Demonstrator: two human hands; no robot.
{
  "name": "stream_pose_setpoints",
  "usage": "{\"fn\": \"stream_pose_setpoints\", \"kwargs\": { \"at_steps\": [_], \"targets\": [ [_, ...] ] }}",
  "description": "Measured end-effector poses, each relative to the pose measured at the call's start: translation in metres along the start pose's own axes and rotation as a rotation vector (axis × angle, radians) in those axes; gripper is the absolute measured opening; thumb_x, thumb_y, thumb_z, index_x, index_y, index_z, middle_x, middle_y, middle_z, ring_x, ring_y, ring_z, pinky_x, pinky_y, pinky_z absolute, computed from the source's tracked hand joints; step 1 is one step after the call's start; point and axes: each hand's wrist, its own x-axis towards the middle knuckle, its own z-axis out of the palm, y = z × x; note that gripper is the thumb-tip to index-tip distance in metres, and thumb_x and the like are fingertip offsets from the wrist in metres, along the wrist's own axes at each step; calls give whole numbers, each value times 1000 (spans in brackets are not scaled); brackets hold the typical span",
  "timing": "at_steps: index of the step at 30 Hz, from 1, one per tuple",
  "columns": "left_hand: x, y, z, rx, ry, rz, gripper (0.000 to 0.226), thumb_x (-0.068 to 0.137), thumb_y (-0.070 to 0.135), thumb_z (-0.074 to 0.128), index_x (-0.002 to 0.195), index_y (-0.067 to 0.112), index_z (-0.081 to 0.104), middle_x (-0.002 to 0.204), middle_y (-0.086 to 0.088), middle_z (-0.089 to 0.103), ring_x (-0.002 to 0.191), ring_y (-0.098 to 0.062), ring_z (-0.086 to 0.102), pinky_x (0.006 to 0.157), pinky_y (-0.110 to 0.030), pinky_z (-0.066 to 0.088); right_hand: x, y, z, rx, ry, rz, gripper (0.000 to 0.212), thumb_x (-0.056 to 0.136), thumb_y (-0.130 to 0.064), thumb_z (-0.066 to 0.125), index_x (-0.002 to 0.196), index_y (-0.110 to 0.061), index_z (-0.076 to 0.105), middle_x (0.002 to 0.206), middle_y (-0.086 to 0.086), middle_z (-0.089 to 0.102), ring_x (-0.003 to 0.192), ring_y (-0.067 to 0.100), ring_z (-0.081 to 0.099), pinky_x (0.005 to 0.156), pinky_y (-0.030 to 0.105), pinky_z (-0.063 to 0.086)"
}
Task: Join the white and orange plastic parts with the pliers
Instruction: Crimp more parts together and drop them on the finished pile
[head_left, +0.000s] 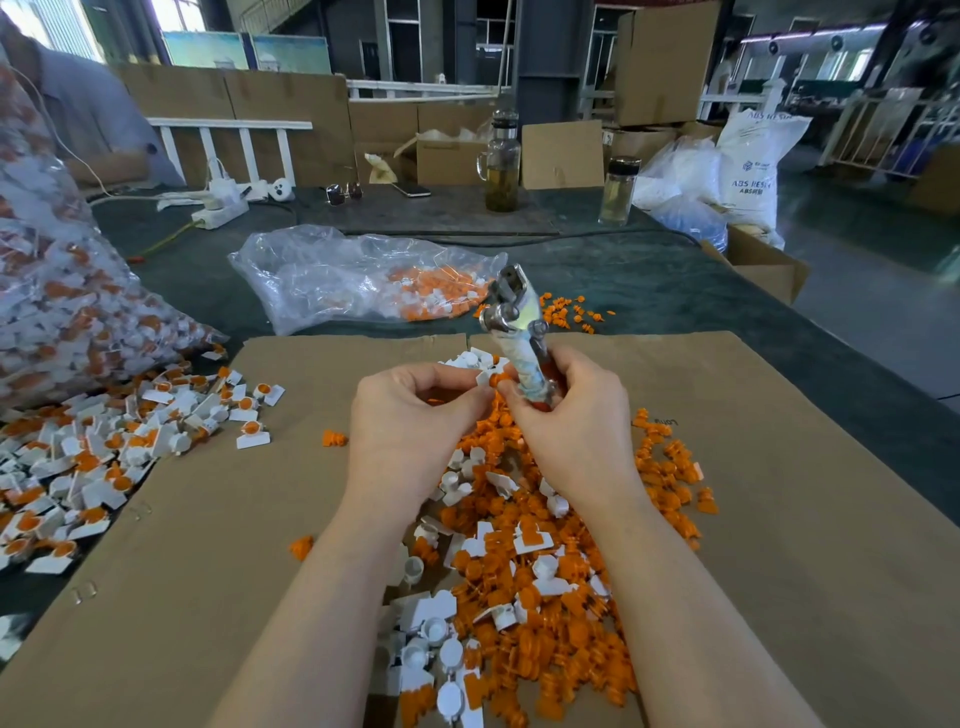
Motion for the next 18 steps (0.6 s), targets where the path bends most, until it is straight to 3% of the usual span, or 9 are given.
{"fn": "stream_pose_setpoints", "kwargs": {
  "at_steps": [3, 7, 10, 15, 18],
  "targets": [
    [0, 1, 0, 3, -8, 6, 9, 77, 21, 83, 78, 28, 78, 71, 12, 75, 72, -6, 72, 76, -35, 62, 0, 0, 0, -3, 8, -11, 20, 82, -28, 75, 99, -24, 67, 76, -22, 58, 75, 2, 61, 65, 26, 53],
    [-2, 1, 0, 5, -13, 13, 9, 77, 23, 83, 75, 31, 77, 70, 12, 74, 71, -6, 72, 75, -34, 62, -2, -1, 2, -28, 22, -33, 13, 81, -24, 74, 92, -22, 67, 75, -13, 63, 71, 7, 61, 63, 37, 55],
    [-1, 0, 0, 6, -12, 13, 9, 77, 23, 82, 75, 30, 77, 71, 12, 74, 72, -7, 72, 74, -34, 61, -1, -1, 3, -25, 3, -32, 15, 82, -23, 74, 95, -23, 67, 75, -16, 61, 73, 7, 61, 64, 36, 55],
    [-2, -1, 3, 9, 28, 15, 10, 77, 25, 83, 73, 32, 75, 68, 16, 73, 66, -1, 69, 58, -14, 53, 1, 2, 2, 26, -76, -9, 20, 85, -20, 72, 104, -20, 67, 87, -8, 68, 81, 10, 64, 72, 41, 56],
    [-1, -2, 4, -9, 41, 9, 8, 77, 24, 83, 75, 28, 76, 68, 14, 73, 64, -2, 69, 55, -11, 51, 2, 2, 1, 42, -111, -7, 19, 87, -19, 70, 106, -20, 67, 88, -7, 68, 82, 12, 64, 73, 43, 55]
  ]
}}
